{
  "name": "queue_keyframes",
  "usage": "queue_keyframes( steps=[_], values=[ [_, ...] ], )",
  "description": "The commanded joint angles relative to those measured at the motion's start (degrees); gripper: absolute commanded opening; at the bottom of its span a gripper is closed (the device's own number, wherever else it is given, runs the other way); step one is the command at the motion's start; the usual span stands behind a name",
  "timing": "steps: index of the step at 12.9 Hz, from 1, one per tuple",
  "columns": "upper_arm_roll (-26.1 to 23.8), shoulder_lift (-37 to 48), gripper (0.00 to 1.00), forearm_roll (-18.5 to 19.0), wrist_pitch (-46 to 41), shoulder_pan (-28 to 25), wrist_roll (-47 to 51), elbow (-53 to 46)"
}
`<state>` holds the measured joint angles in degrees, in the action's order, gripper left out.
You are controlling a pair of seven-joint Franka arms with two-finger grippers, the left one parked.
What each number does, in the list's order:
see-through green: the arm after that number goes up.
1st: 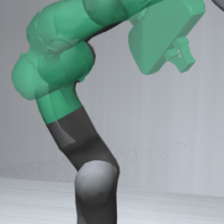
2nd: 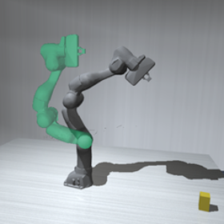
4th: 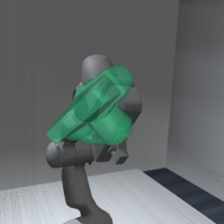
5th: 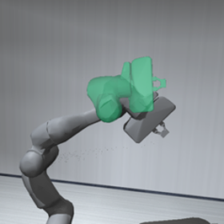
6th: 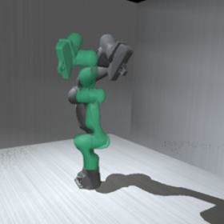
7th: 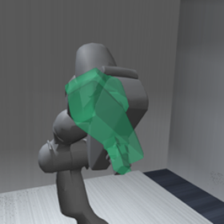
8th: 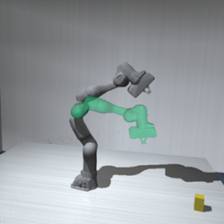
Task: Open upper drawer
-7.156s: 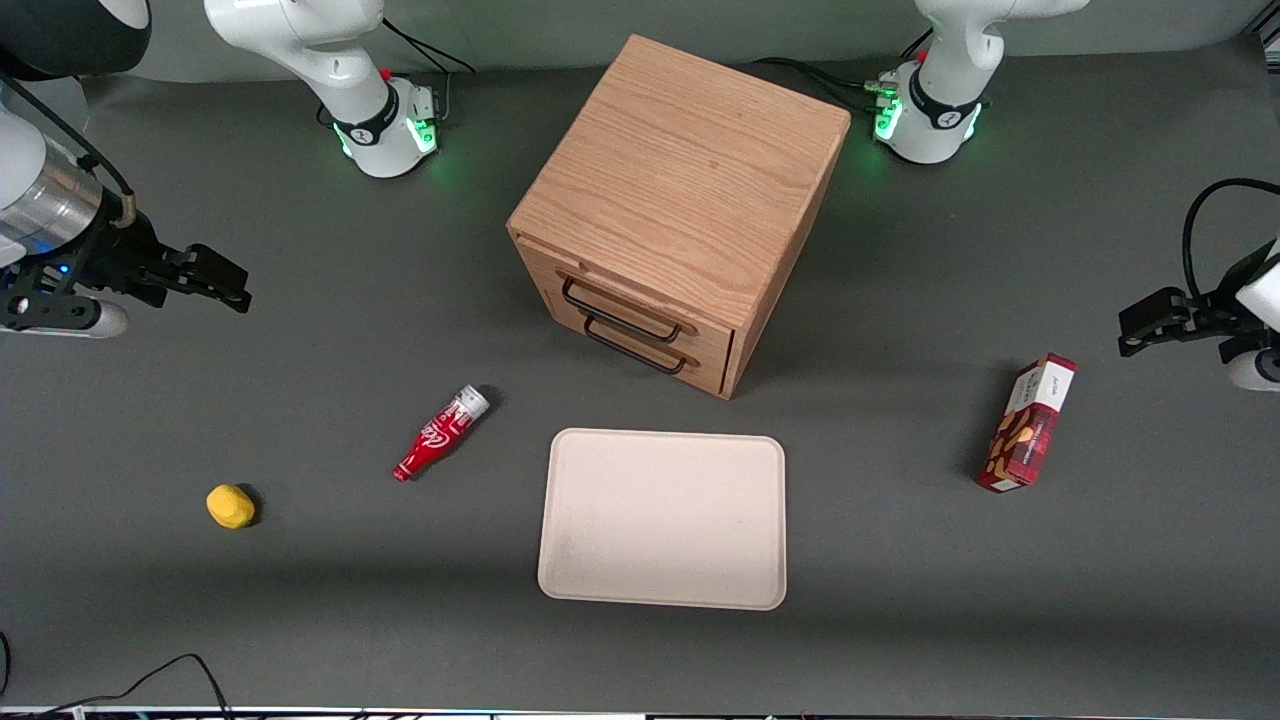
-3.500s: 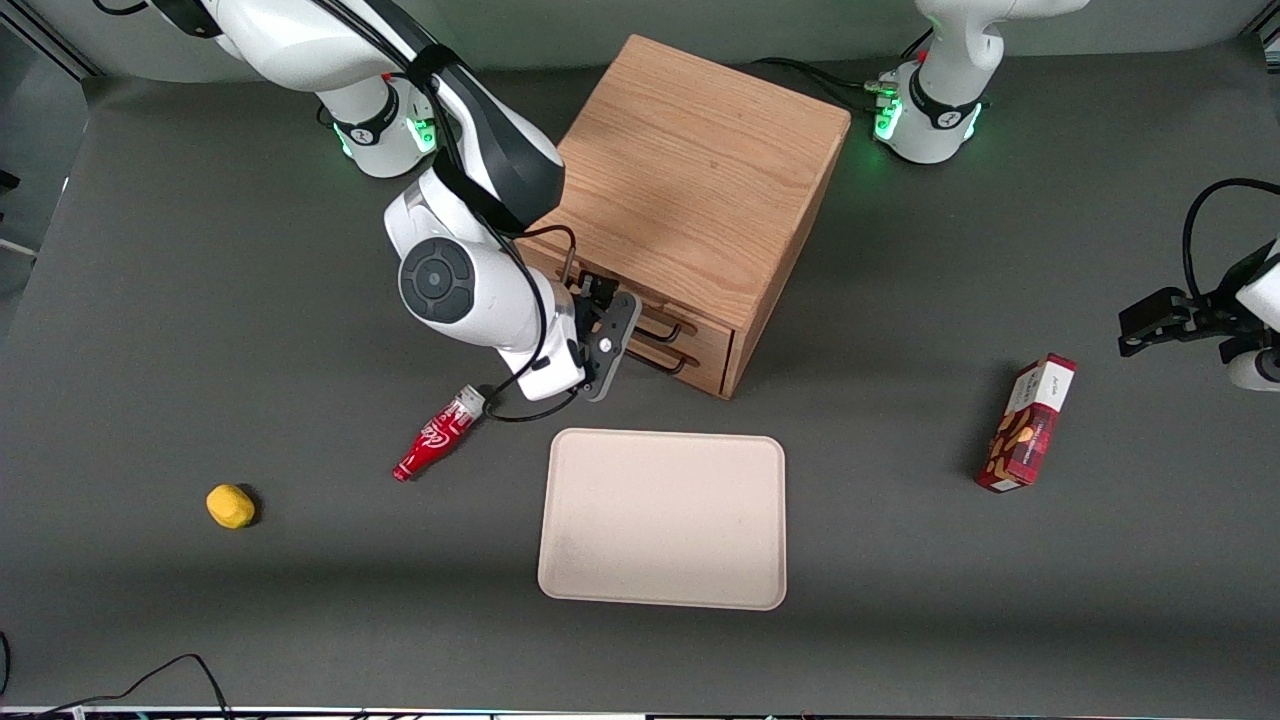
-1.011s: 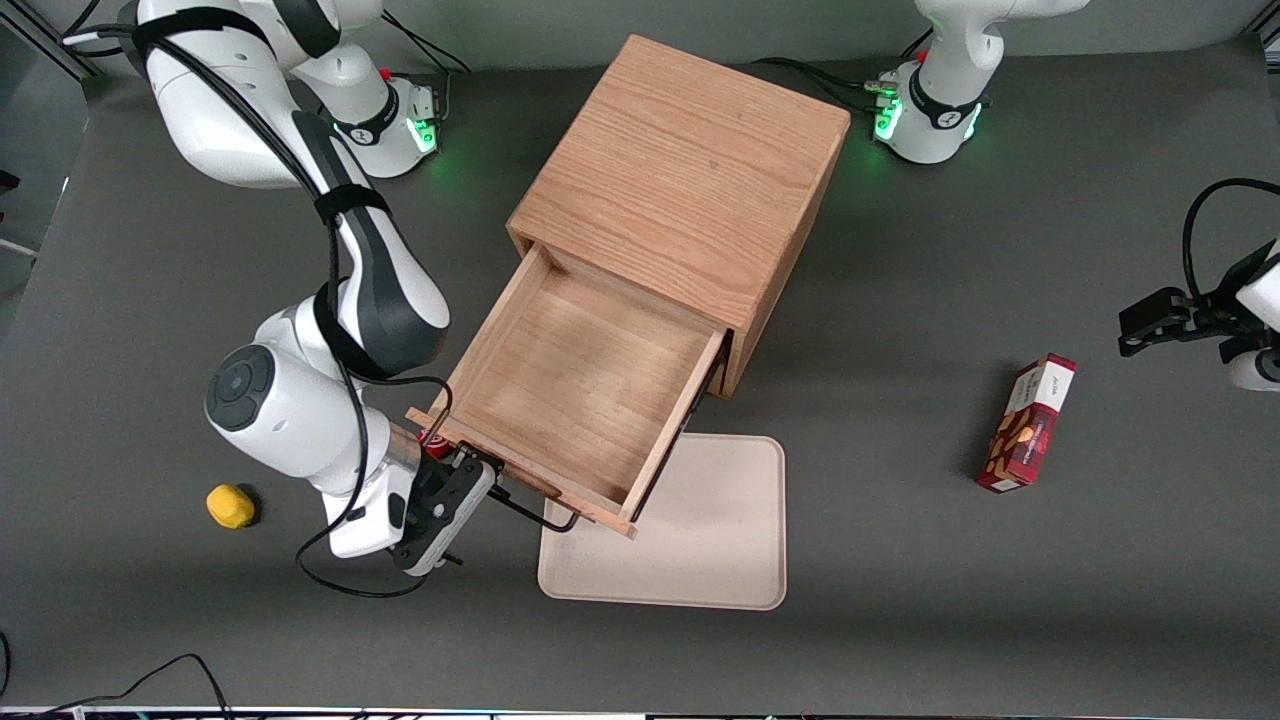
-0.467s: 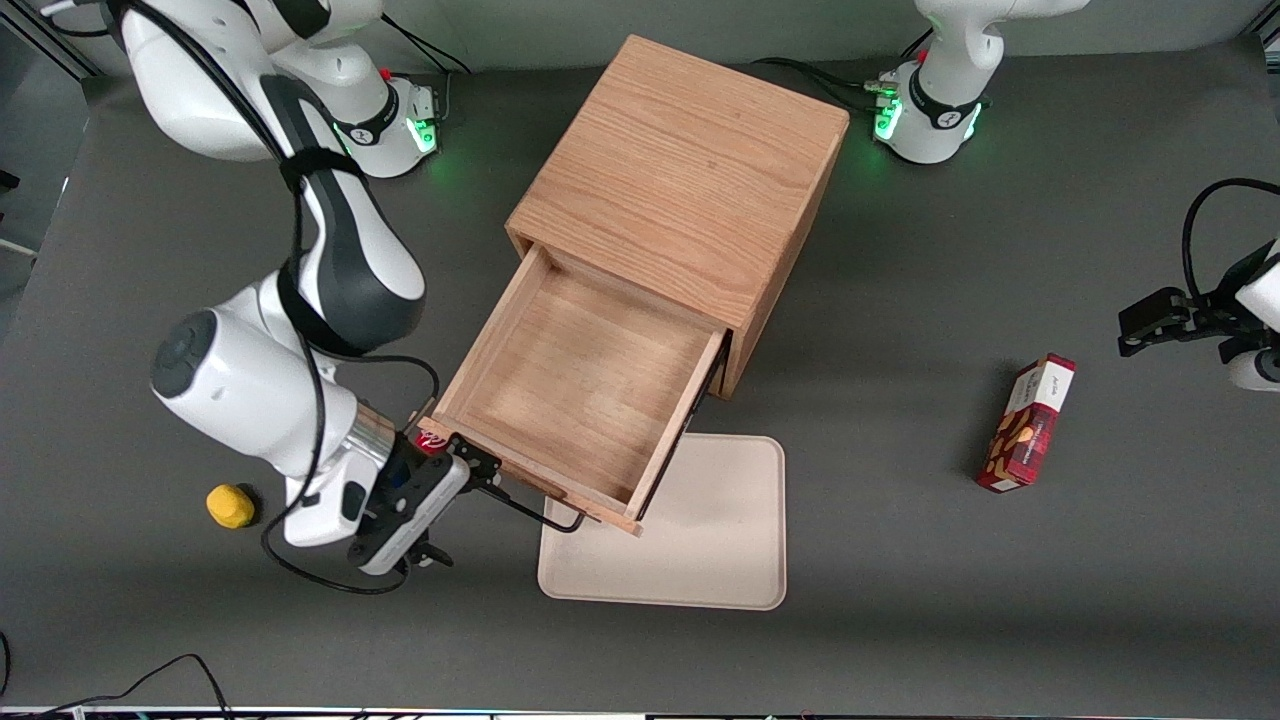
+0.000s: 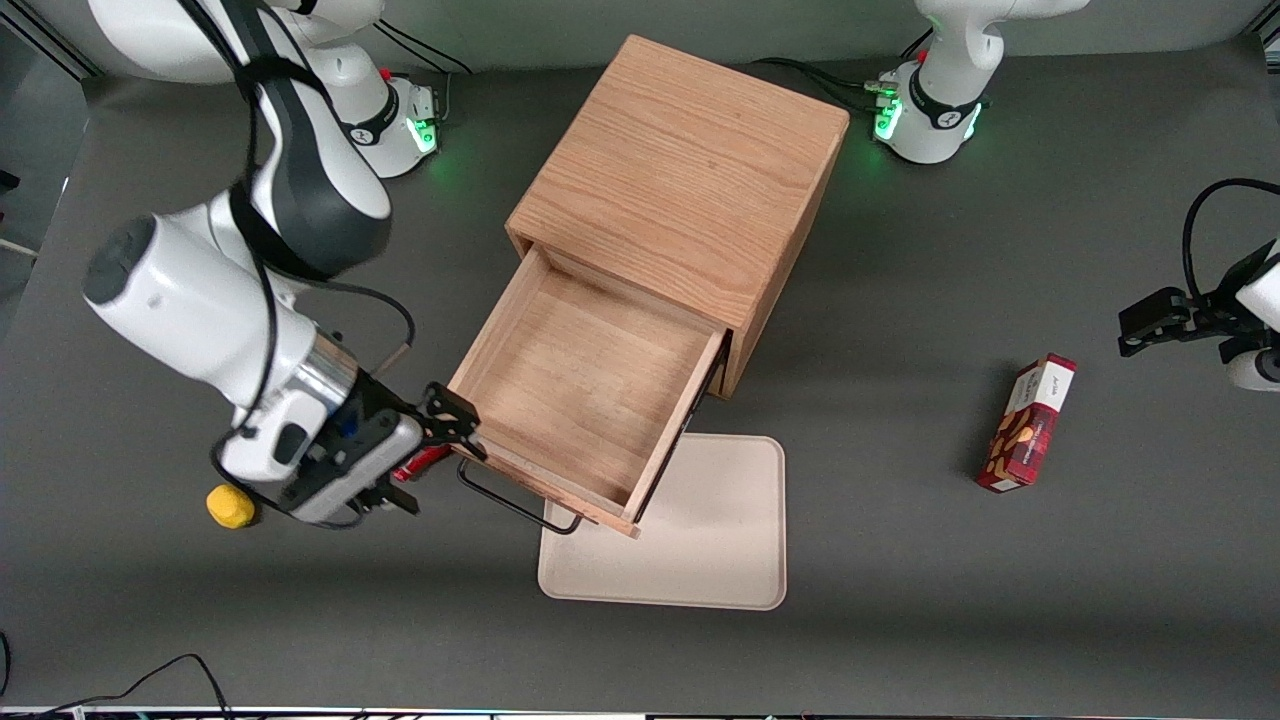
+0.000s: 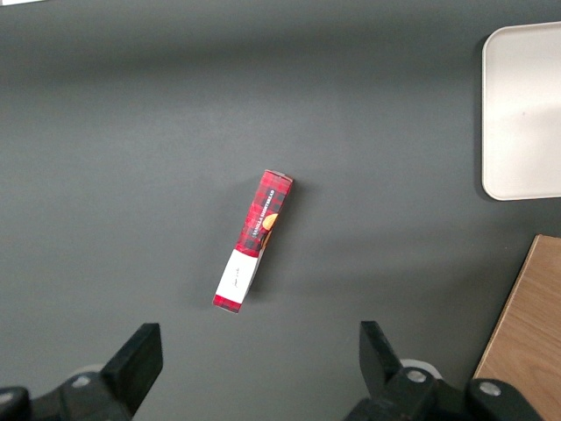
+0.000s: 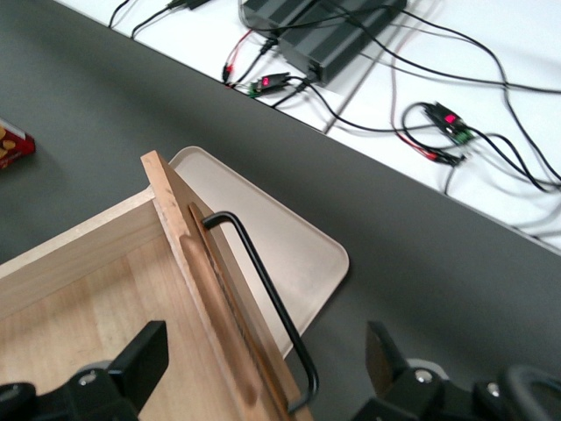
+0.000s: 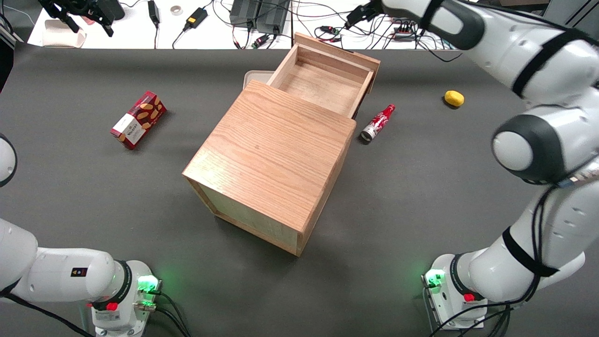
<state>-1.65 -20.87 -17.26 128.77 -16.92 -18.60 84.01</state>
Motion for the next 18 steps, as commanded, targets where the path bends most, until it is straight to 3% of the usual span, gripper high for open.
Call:
queue_keyframes(
  steps=[1,2,7,10,13,18],
  values=[
    [2.70,11.97,1.00,7.28,0.16,0.39,6.10,13.87],
    [2.71,13.73,1.00,10.38,0.08,1.87,8.73,15.29],
    [4.01,23.58,1.00,18.49,-3.85,6.28,17.37,26.28],
    [9.46,25.17,1.00,18.32,-14.66,6.28,22.45,25.50],
    [11.50,24.57,1.00,17.79,-21.52,6.28,29.48,21.57],
    [16.14,17.46,1.00,17.53,-29.27,6.37,29.07,8.65]
  ],
)
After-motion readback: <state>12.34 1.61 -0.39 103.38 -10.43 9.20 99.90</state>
